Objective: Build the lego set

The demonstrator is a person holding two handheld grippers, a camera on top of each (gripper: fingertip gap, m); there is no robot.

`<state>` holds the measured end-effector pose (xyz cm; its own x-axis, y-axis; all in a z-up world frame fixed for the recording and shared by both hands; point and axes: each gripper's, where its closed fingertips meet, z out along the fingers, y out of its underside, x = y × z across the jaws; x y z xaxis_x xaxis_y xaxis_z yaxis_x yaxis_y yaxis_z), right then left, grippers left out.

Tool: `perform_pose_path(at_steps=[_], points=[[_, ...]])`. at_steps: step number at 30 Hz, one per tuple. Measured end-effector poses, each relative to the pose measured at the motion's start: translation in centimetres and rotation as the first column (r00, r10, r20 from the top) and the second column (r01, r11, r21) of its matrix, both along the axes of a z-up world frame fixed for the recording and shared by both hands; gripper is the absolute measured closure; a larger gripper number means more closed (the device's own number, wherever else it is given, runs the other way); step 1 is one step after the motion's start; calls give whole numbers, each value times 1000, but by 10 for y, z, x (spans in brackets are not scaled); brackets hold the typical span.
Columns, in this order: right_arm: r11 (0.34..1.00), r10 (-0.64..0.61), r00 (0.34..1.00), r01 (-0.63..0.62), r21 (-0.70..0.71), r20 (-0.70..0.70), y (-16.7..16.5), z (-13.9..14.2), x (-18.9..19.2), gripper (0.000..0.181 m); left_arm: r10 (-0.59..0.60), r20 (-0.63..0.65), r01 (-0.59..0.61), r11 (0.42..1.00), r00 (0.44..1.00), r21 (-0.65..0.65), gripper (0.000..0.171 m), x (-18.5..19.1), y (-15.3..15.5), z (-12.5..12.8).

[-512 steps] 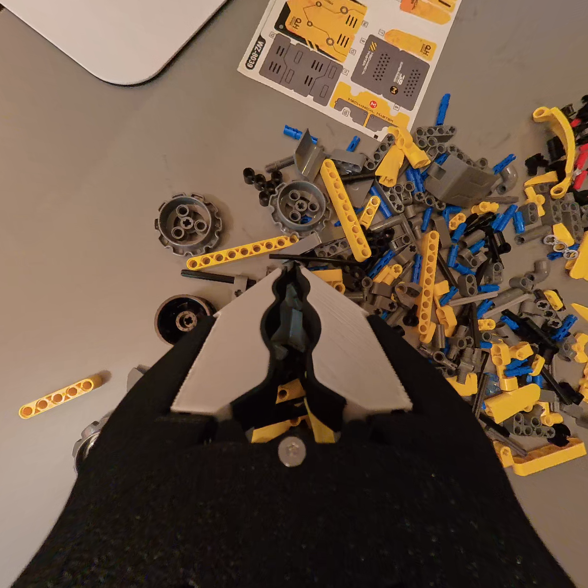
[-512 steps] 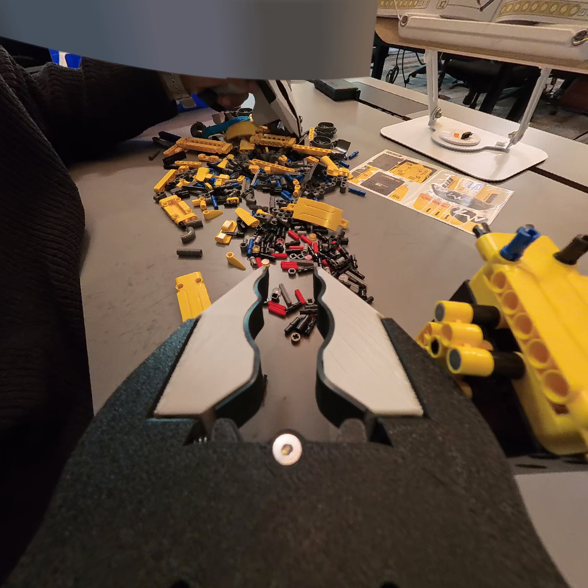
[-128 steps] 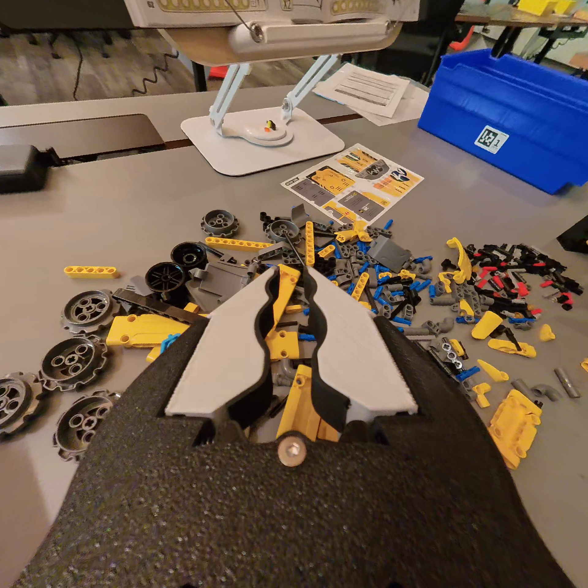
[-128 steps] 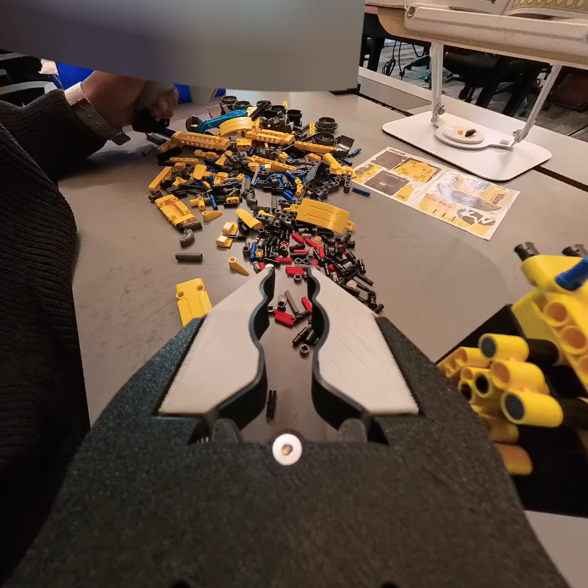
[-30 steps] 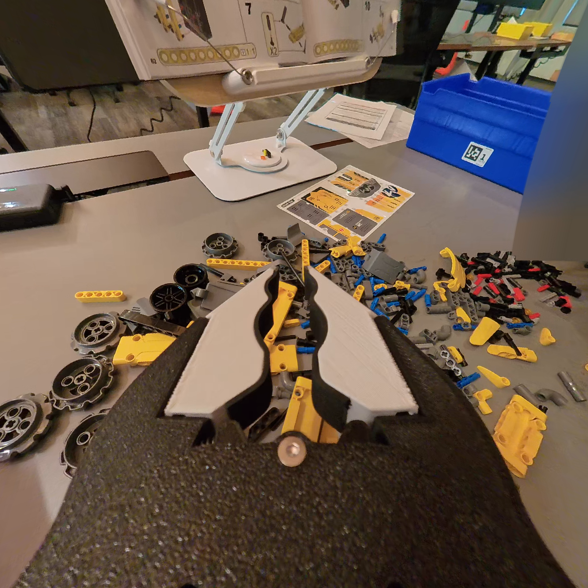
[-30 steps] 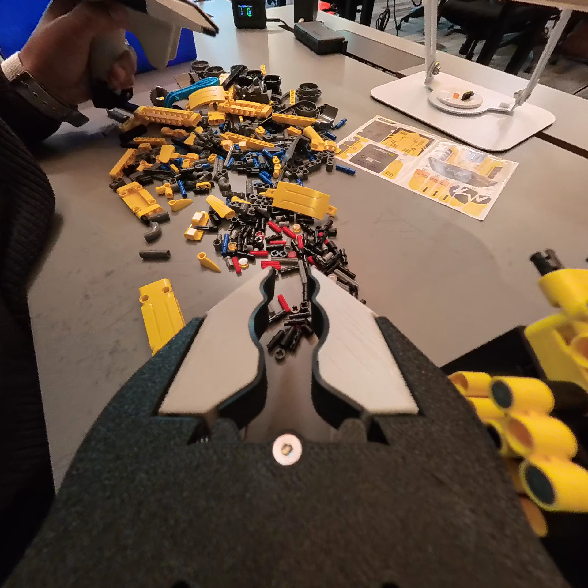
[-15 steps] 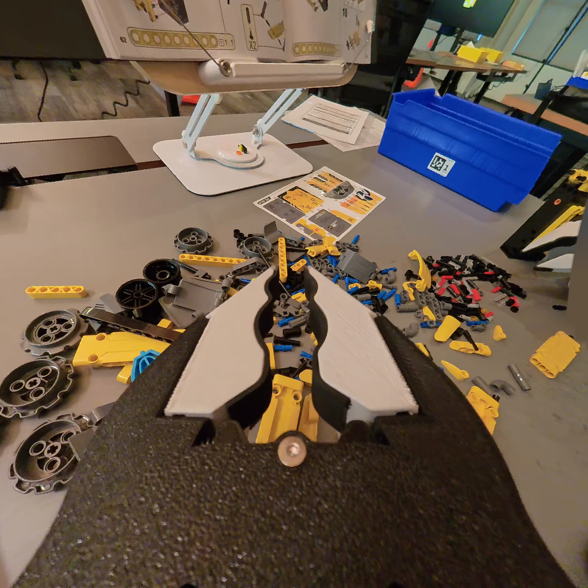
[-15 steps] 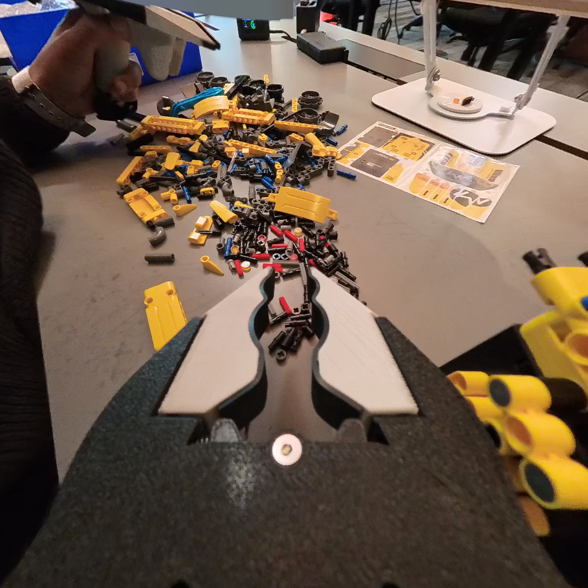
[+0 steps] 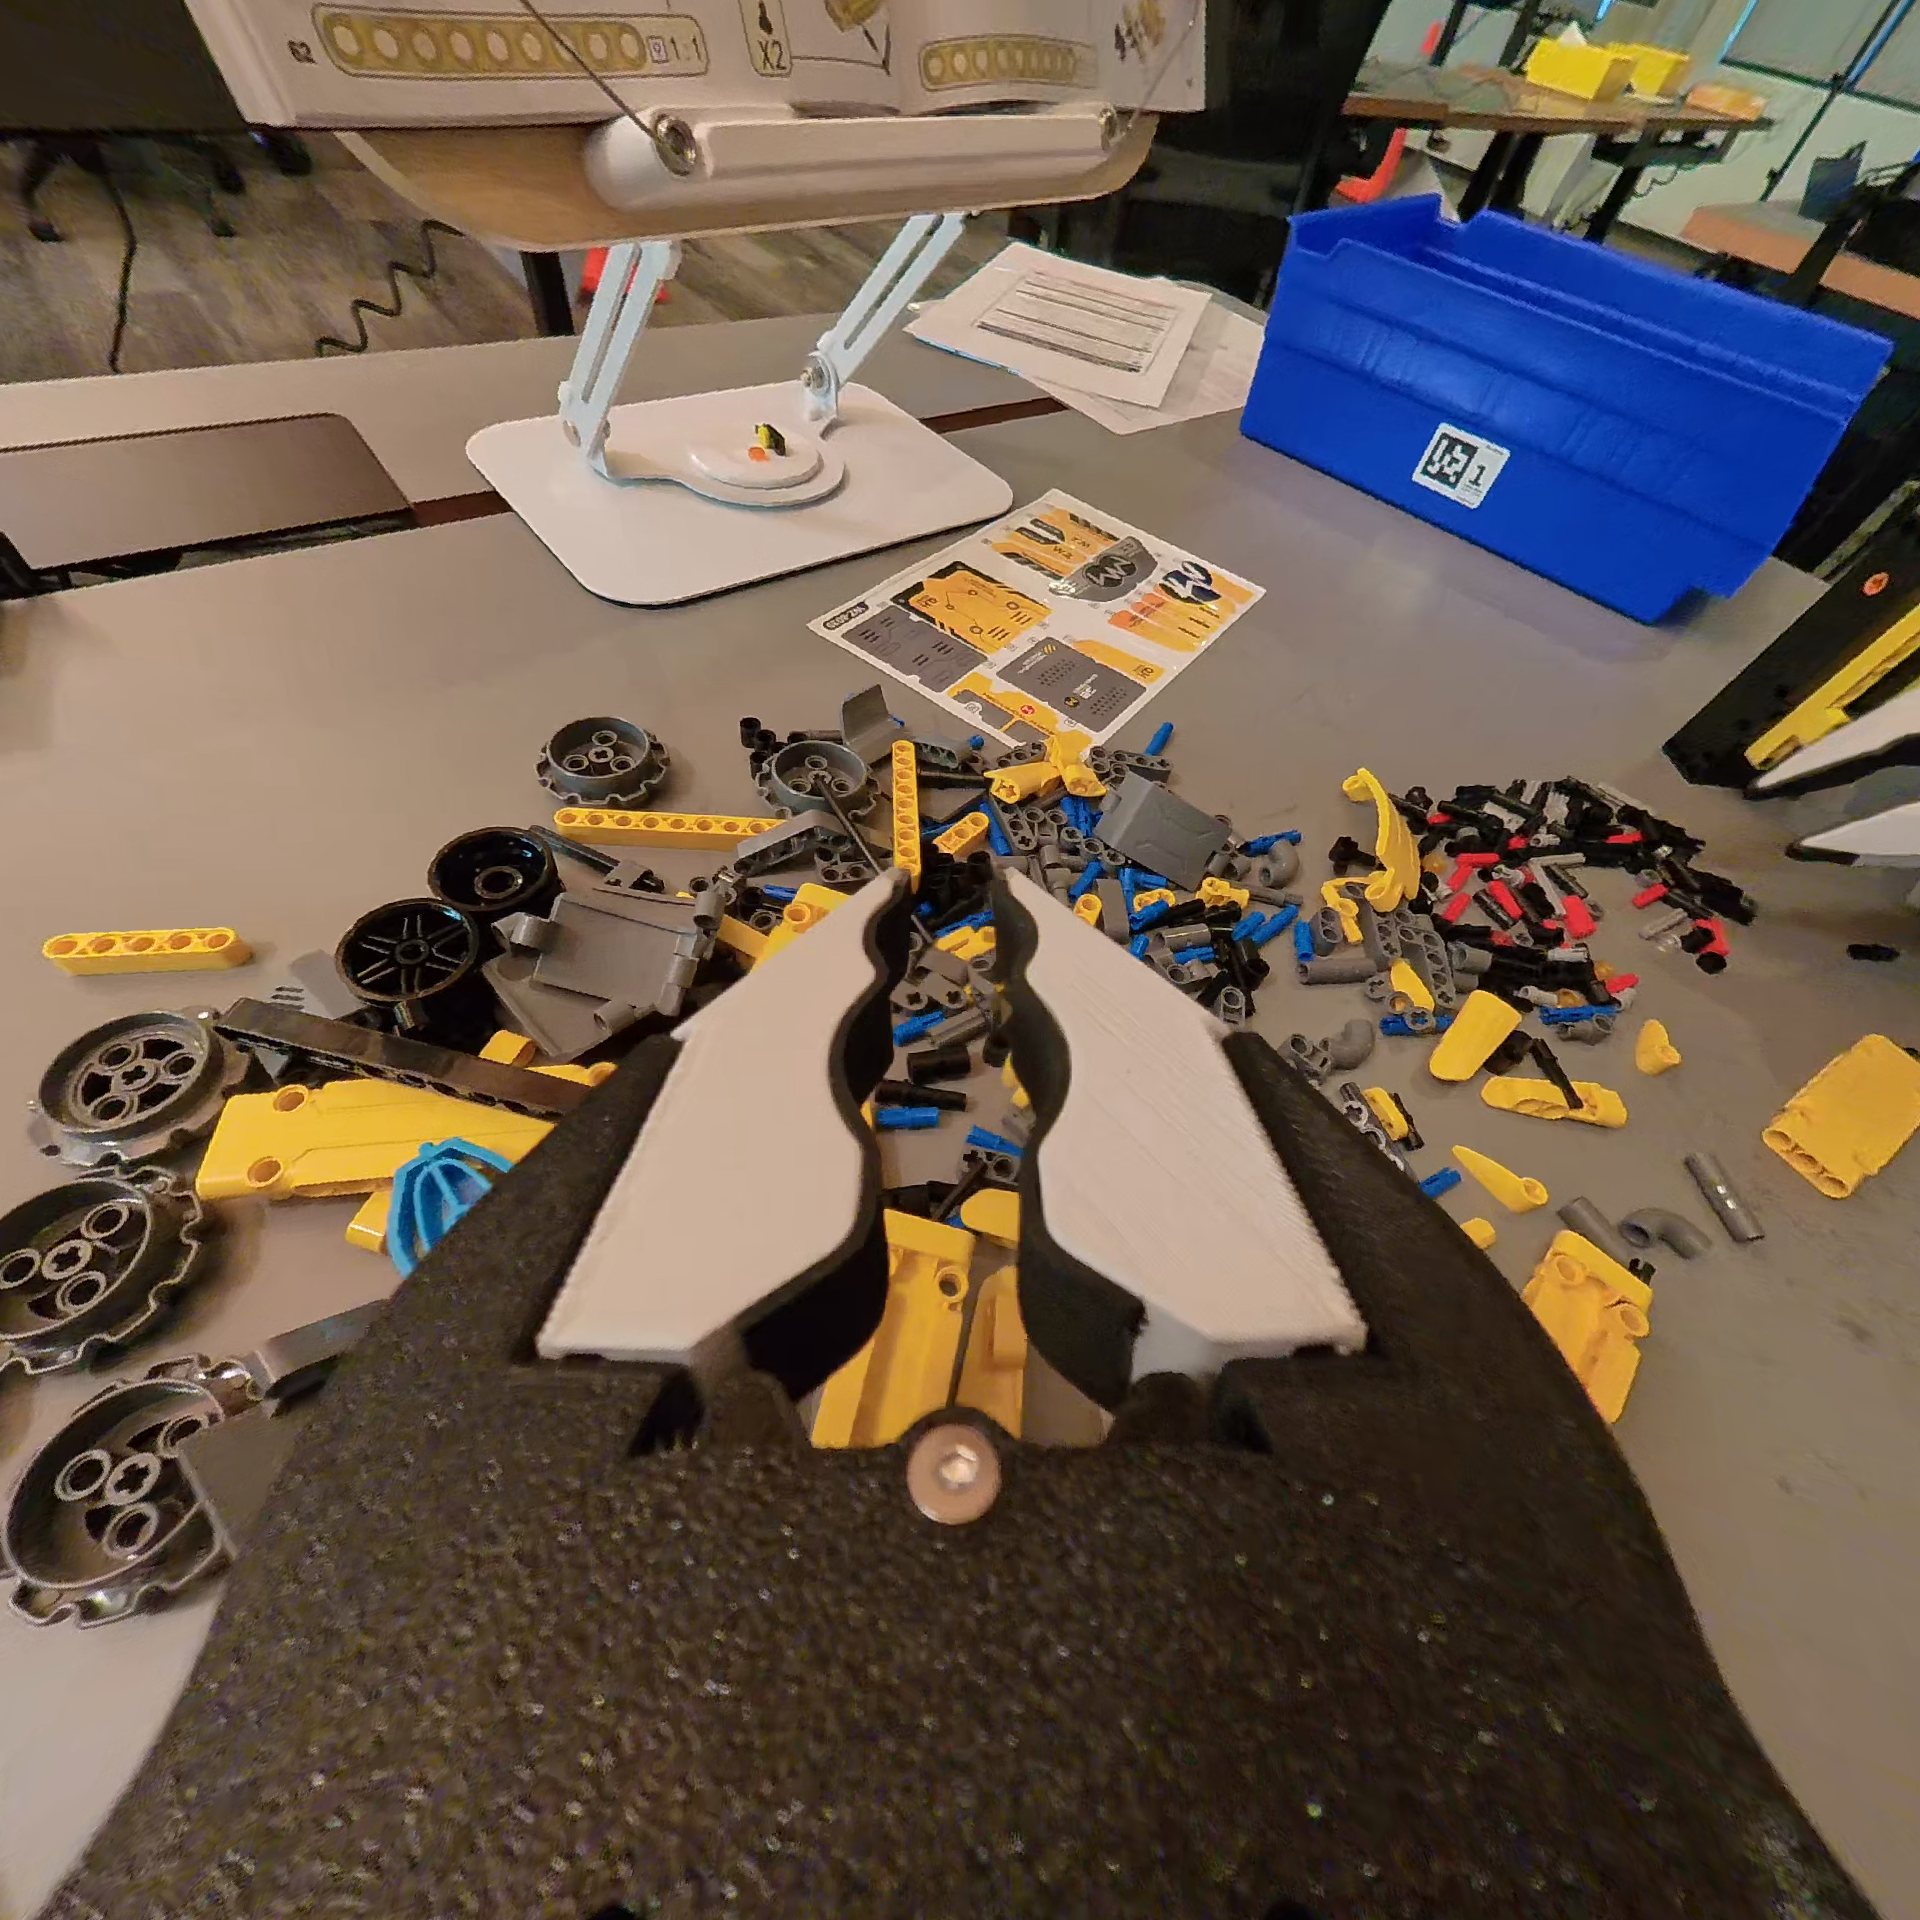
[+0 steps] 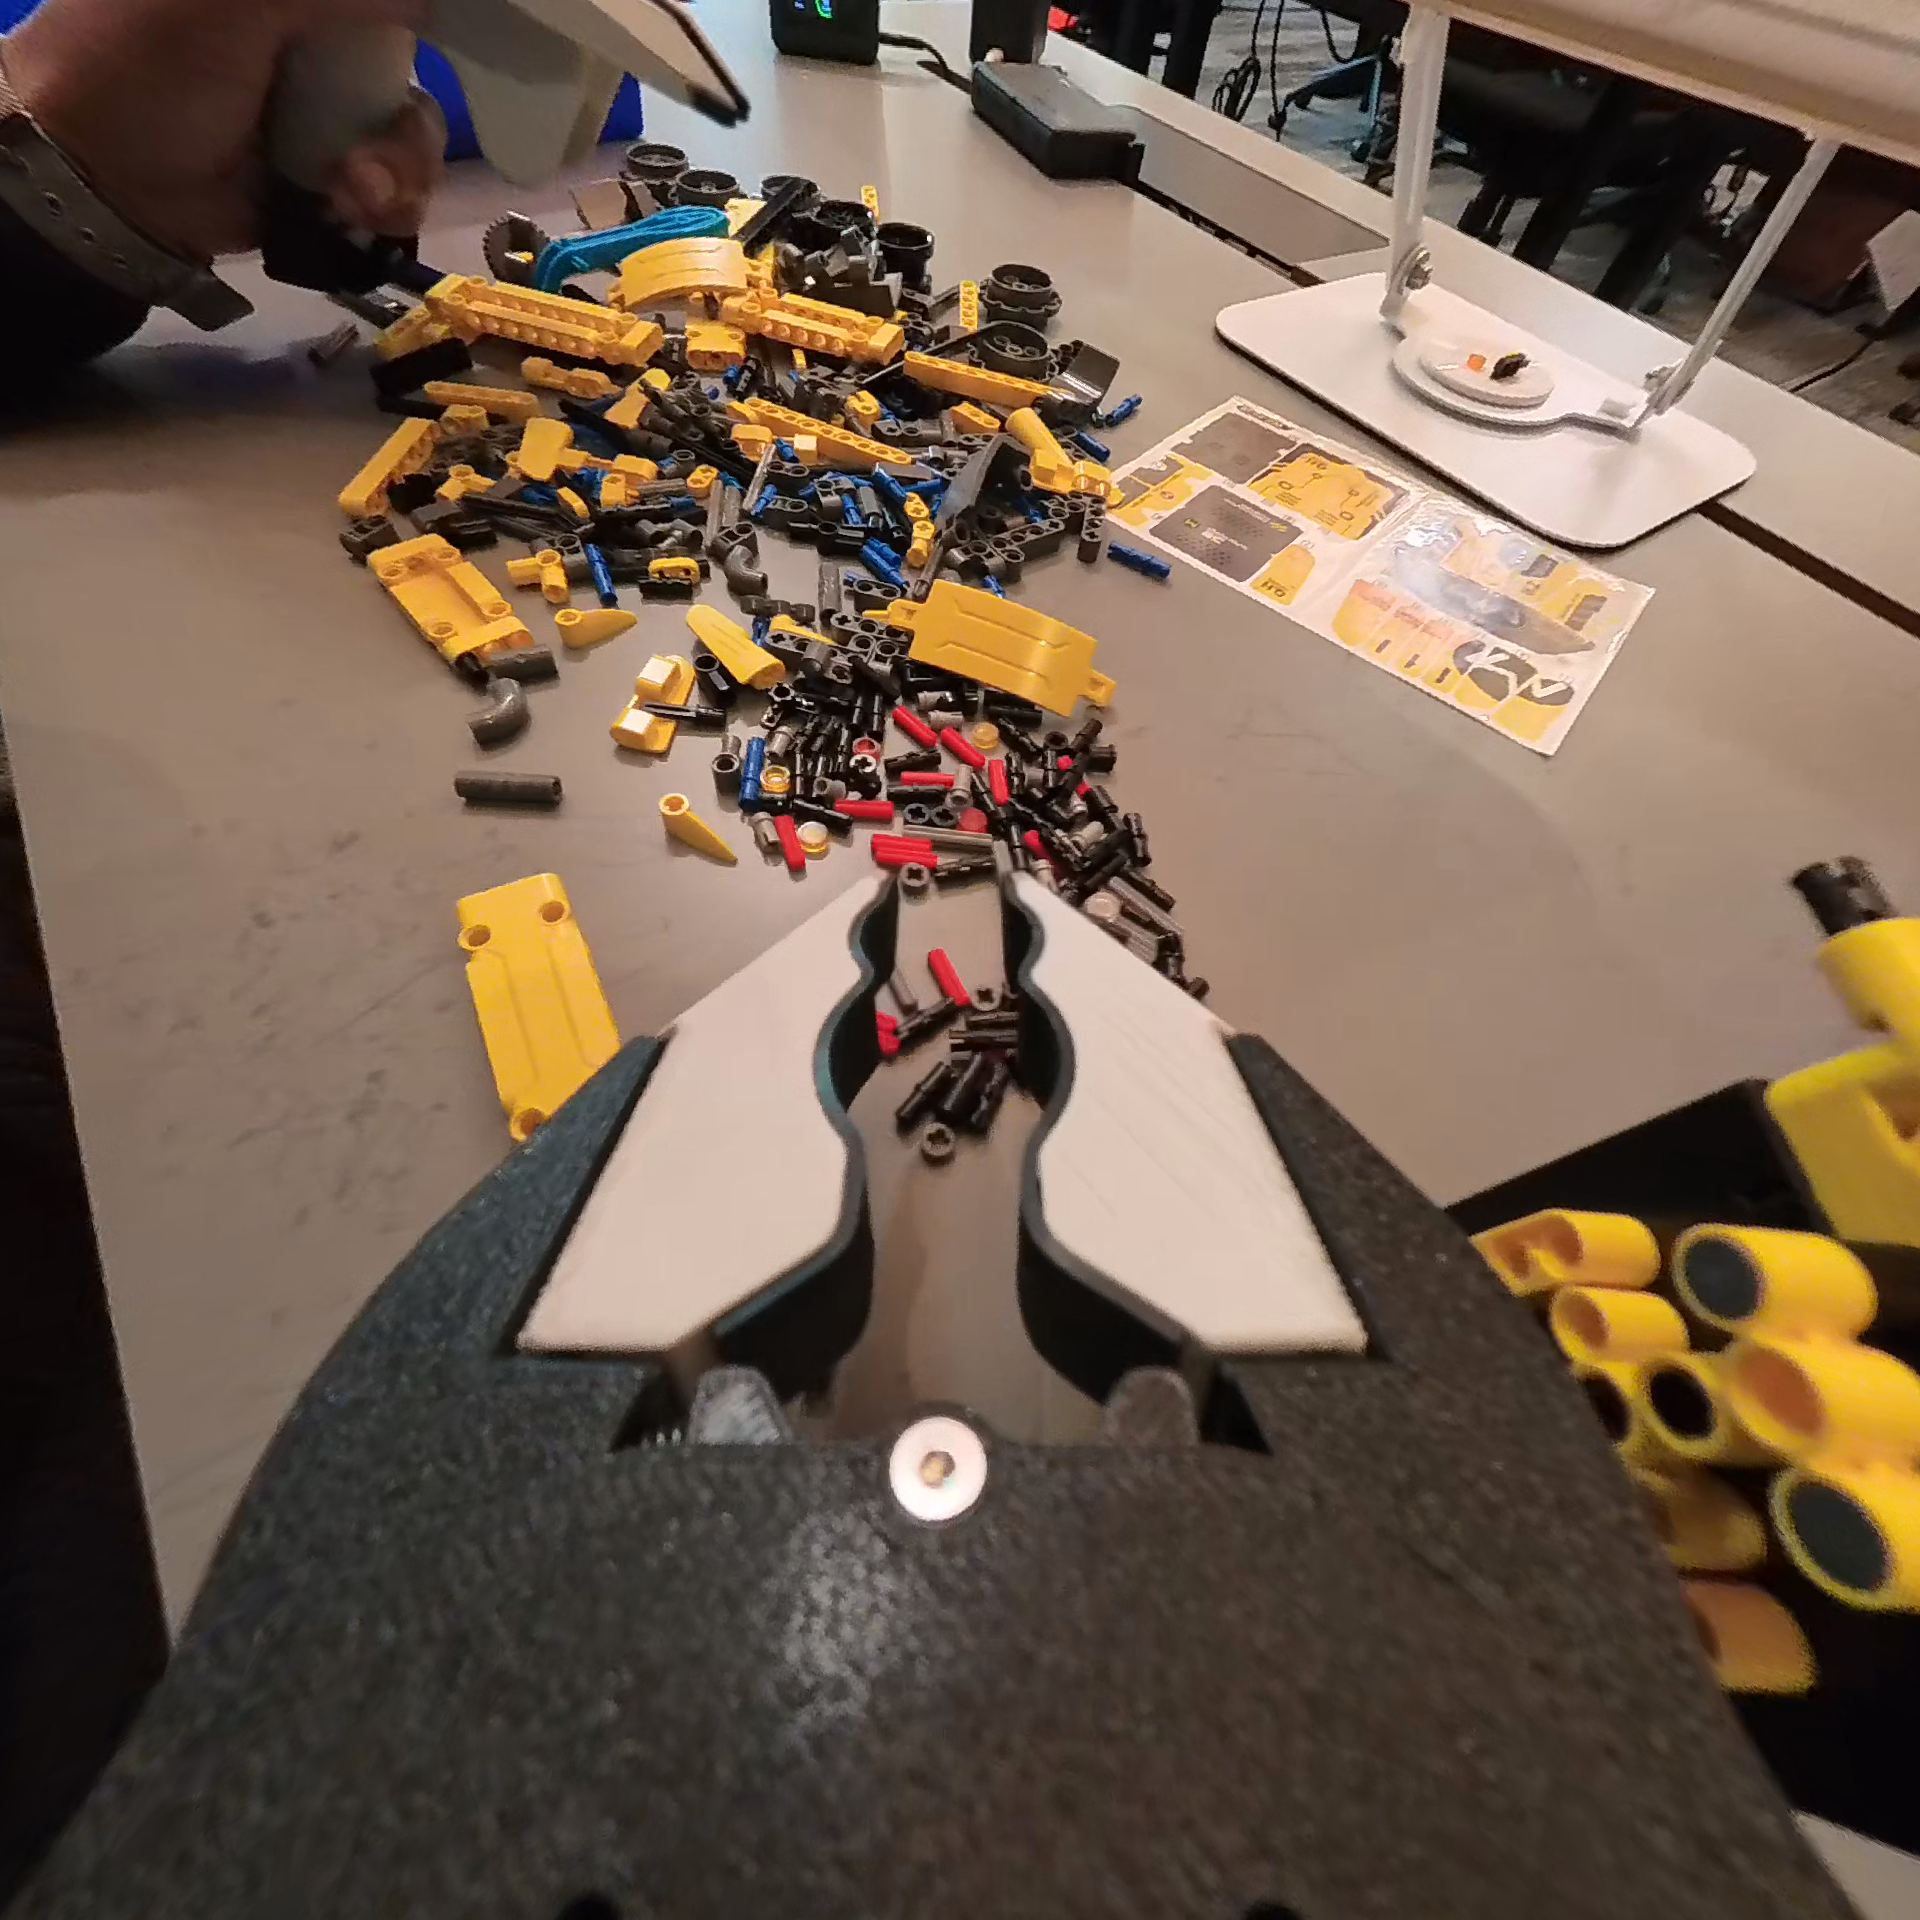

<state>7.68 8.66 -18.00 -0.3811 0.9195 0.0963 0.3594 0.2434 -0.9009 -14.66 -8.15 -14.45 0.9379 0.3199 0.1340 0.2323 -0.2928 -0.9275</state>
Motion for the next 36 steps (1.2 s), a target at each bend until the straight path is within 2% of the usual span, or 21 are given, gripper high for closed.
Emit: perform_pose_path(at_steps=[5, 9, 12, 17, 24, 29, 31, 33, 36], points=[[1000, 21, 1000, -21, 0, -21, -7, 3, 3, 162, -36, 25, 38, 998, 999, -51, 157, 10, 8, -12], [999, 38, 998, -39, -25, -50, -12, 9, 6, 162, -11, 77, 22, 989, 997, -148, 157, 14, 23, -32], [999, 44, 997, -46, -27, -61, -14, 11, 8, 162, -16, 67, 32, 970, 998, -242, 157, 18, 40, -41], [998, 61, 998, -60, 12, -29, -18, 4, 7, 162, 4, 81, 26, 933, 997, -358, 157, 17, 63, -58], [996, 76, 997, -75, 39, -25, -21, 1, 8, 162, 7, 119, 38, 926, 993, -375, 152, 17, 82, -66], [996, 82, 996, -81, 38, -34, -22, 3, 8, 162, 5, 59, 21, 904, 998, -427, 153, 15, 84, -72], [996, 82, 996, -81, 36, -32, -22, 3, 8, 162, 2, 41, 16, 898, 999, -440, 156, 14, 83, -72], [996, 82, 996, -81, 35, -30, -22, 2, 8, 162, -17, 23, 26, 890, 1000, -454, 166, 15, 81, -73], [996, 80, 996, -79, 40, -25, -22, 1, 8, 162, -44, -6, 36, 883, 999, -467, 167, 16, 81, -73]])
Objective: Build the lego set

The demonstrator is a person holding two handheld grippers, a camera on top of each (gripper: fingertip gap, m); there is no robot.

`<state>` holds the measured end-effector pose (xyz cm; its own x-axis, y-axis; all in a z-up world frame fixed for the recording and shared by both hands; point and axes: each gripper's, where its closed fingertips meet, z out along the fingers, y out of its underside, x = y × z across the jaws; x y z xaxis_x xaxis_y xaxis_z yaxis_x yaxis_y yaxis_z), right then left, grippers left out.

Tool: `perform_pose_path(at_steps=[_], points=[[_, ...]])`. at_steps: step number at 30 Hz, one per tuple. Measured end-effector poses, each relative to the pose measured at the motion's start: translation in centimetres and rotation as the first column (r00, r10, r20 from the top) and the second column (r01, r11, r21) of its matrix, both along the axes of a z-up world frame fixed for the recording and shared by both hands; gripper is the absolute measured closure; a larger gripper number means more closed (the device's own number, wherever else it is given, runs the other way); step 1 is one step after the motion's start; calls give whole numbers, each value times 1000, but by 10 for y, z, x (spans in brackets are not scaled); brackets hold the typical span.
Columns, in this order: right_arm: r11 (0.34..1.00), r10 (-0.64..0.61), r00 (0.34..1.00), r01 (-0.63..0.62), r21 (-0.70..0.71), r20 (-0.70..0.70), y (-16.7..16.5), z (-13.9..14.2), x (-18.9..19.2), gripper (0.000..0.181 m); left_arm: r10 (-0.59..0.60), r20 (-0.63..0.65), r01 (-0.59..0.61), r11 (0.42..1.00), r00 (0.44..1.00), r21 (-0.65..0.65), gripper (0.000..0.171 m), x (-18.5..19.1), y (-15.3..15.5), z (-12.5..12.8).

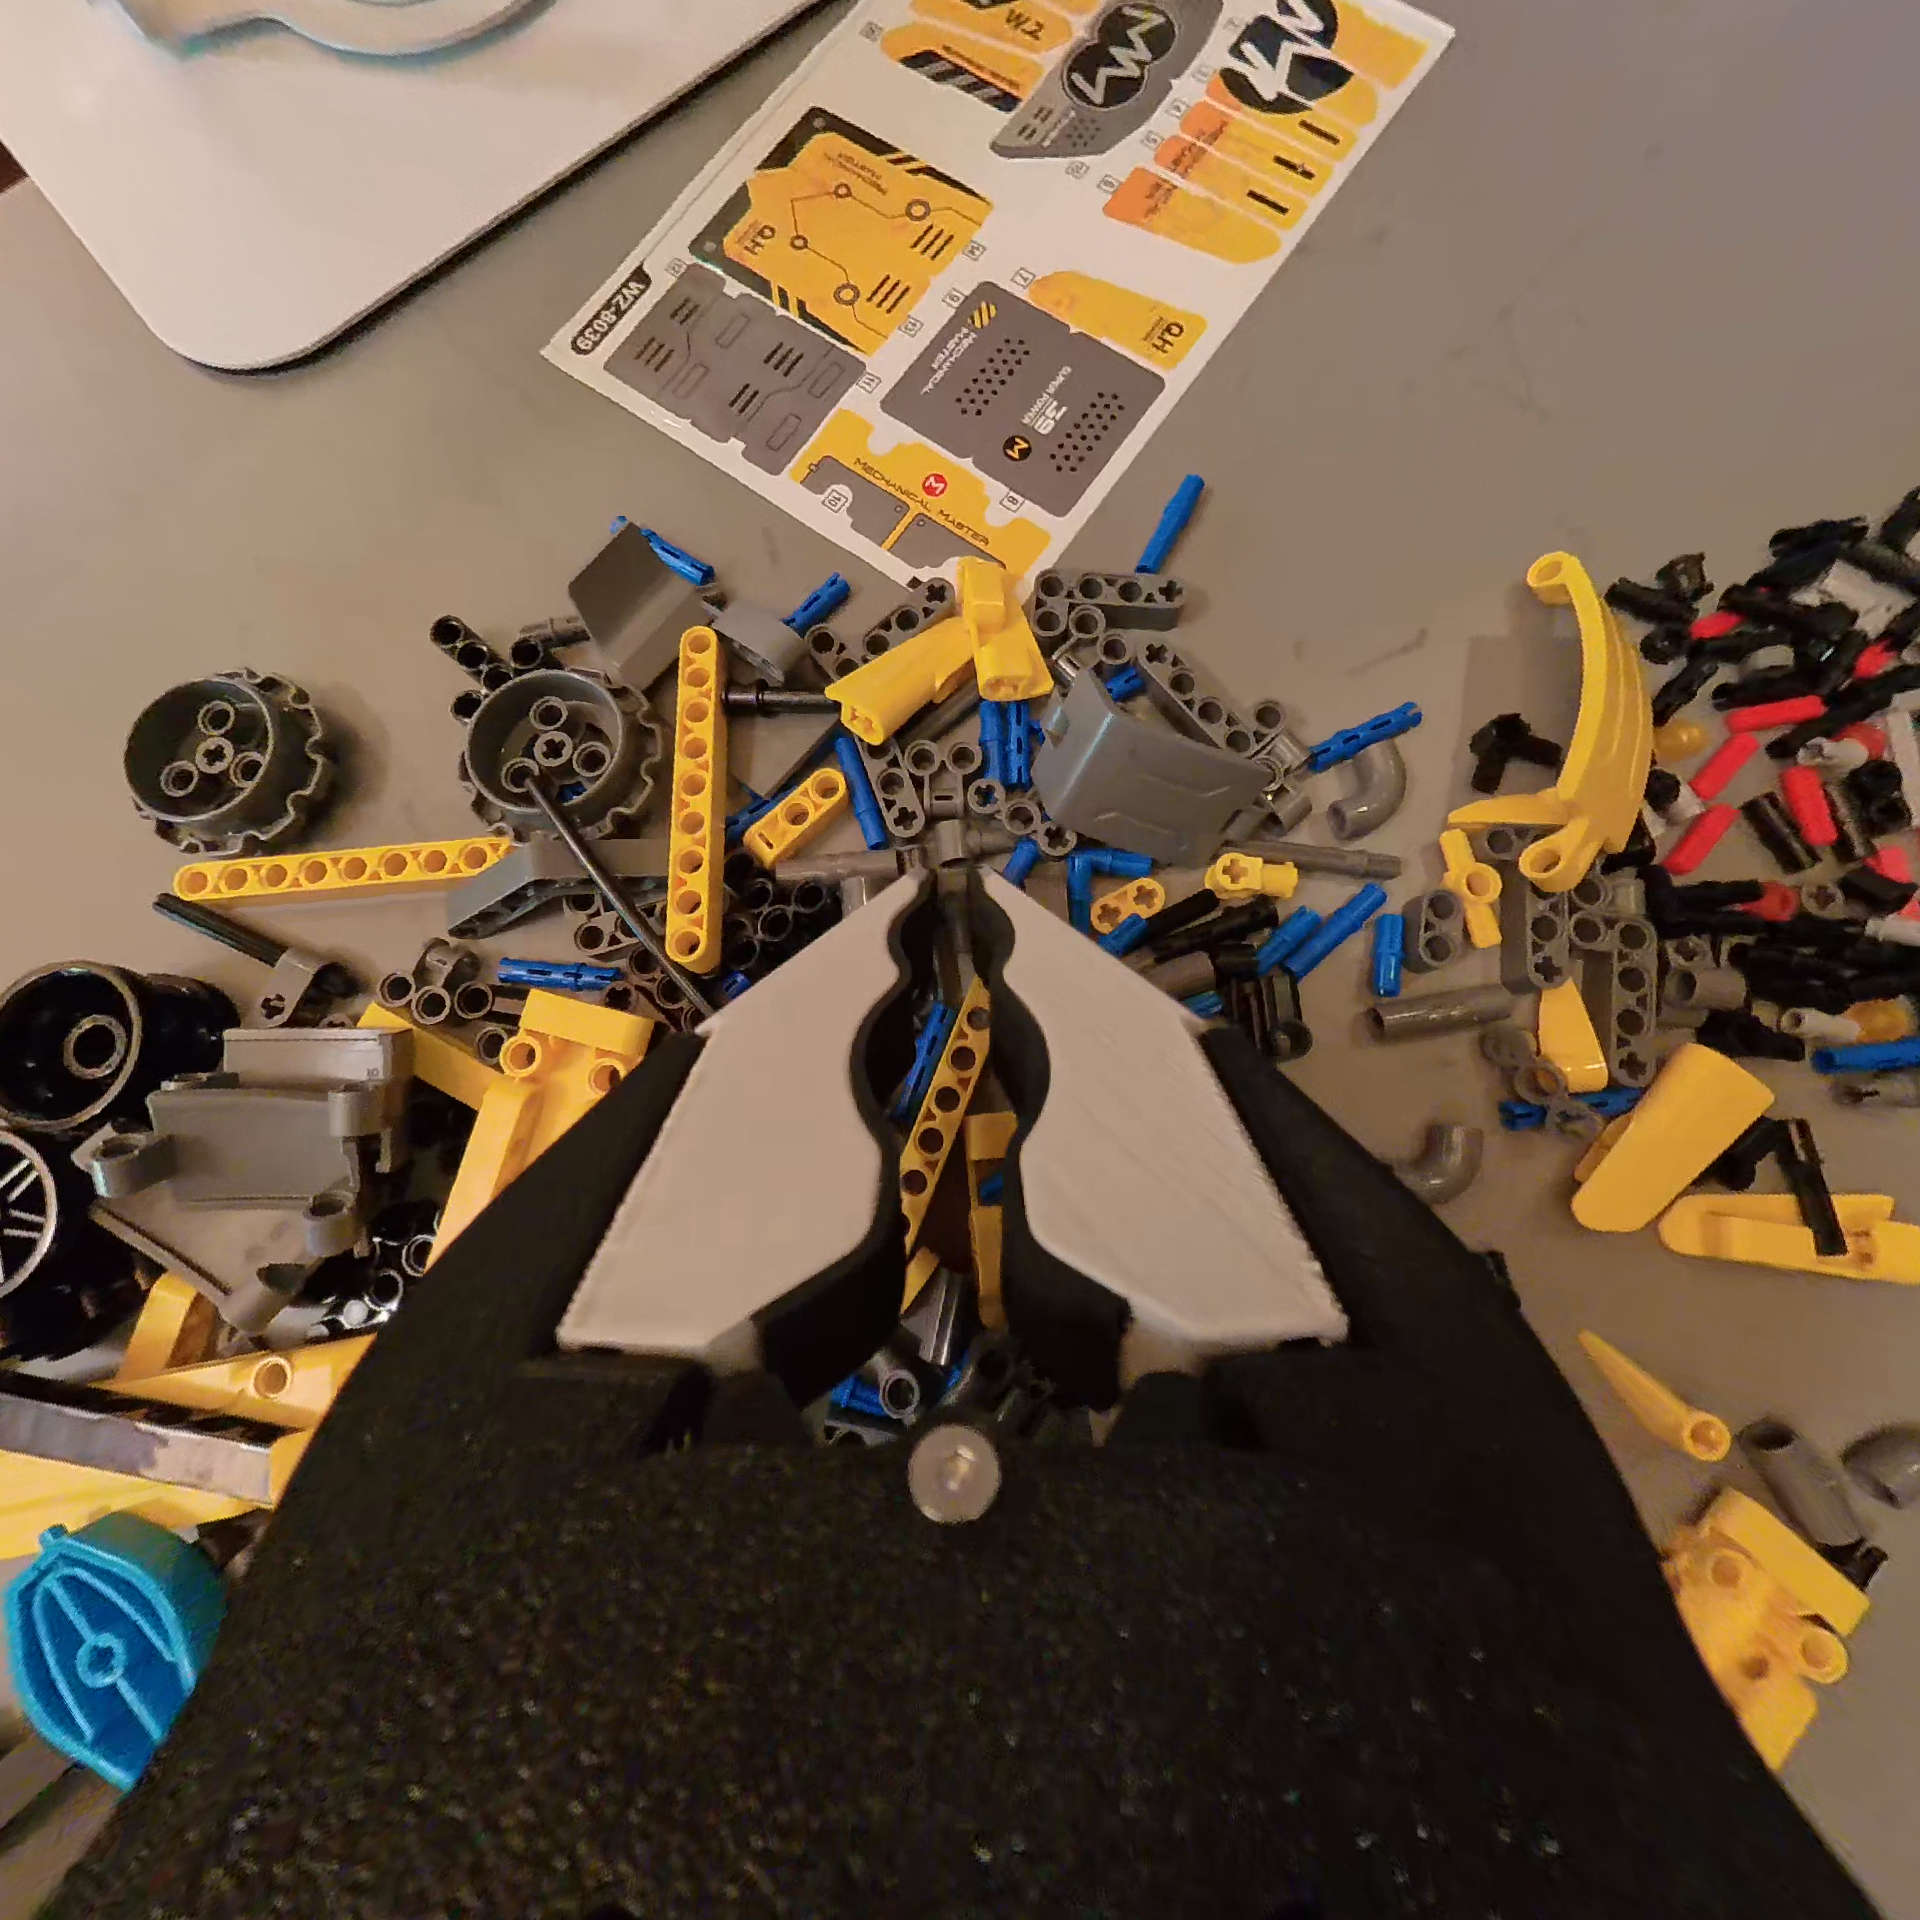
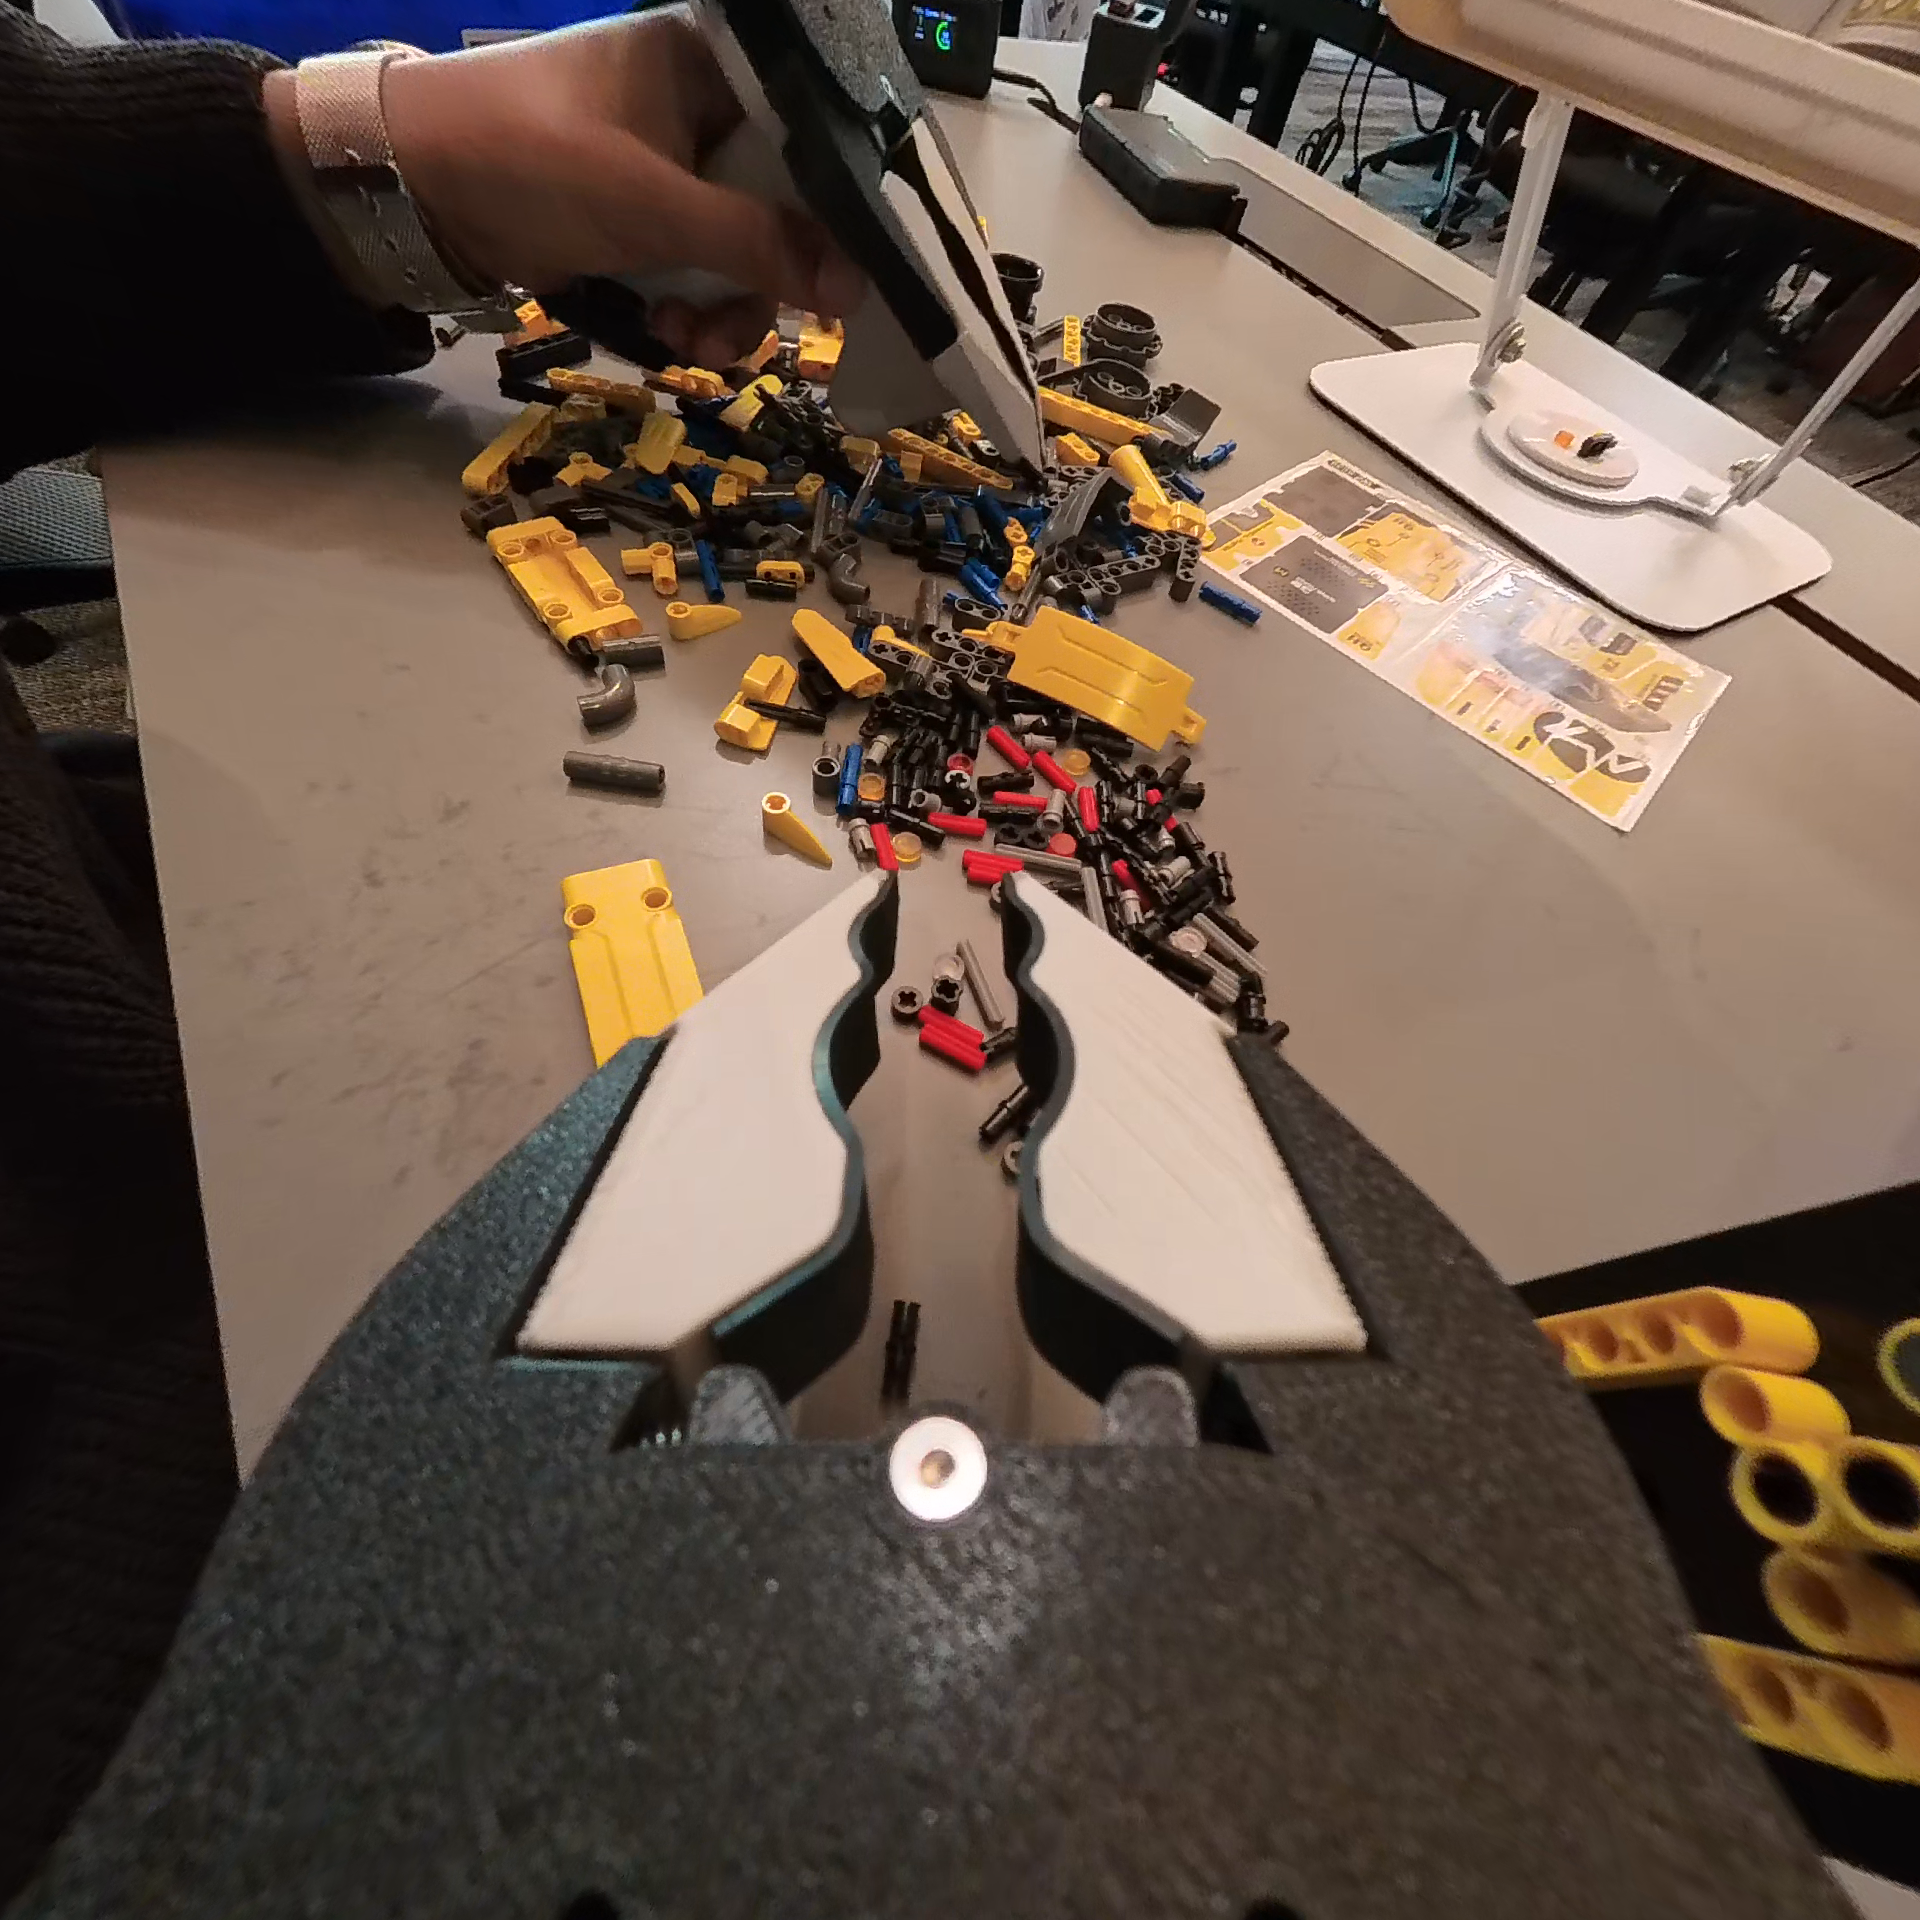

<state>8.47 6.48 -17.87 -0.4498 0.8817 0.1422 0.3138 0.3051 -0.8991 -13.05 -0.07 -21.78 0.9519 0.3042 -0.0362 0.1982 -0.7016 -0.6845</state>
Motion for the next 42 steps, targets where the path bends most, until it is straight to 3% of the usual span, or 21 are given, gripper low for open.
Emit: perform_pose_path(at_steps=[6, 12, 18, 24, 32, 36, 39, 42], points=[[1000, -1, 1000, 1, -2, 0, 0, 0, 0, 162, -3, -47, 4, 1000, 999, 13, 171, -3, -6, 7], [1000, -1, 1000, 1, 4, 4, 0, -1, 0, 162, -1, 29, -2, 996, 1000, 94, 171, 2, -3, 13], [1000, 14, 1000, -14, 27, -11, -3, -1, 1, 162, 3, -47, -2, 1000, 999, 12, 157, 4, 0, 1], [999, 18, 1000, -18, 29, -11, -4, -1, 2, 162, 10, -109, -14, 999, 994, -39, 161, 3, -2, -3], [999, 21, 1000, -21, 50, -6, -5, -3, 2, 162, 9, -106, 2, 995, 994, 100, 165, 2, -2, 25], [1000, 21, 999, -20, 13, -47, -4, 6, 3, 162, -165, -86, 181, 950, 983, 253, 165, 44, 13, 54], [998, 17, 989, -26, -57, -148, -1, 28, 9, 162, -365, -61, 365, 877, 929, 311, 165, 107, 30, 67], [993, -52, 965, 24, -113, -256, 13, 50, 22, 163, -546, 51, 499, 796, 836, 343, 165, 185, 47, 64]])
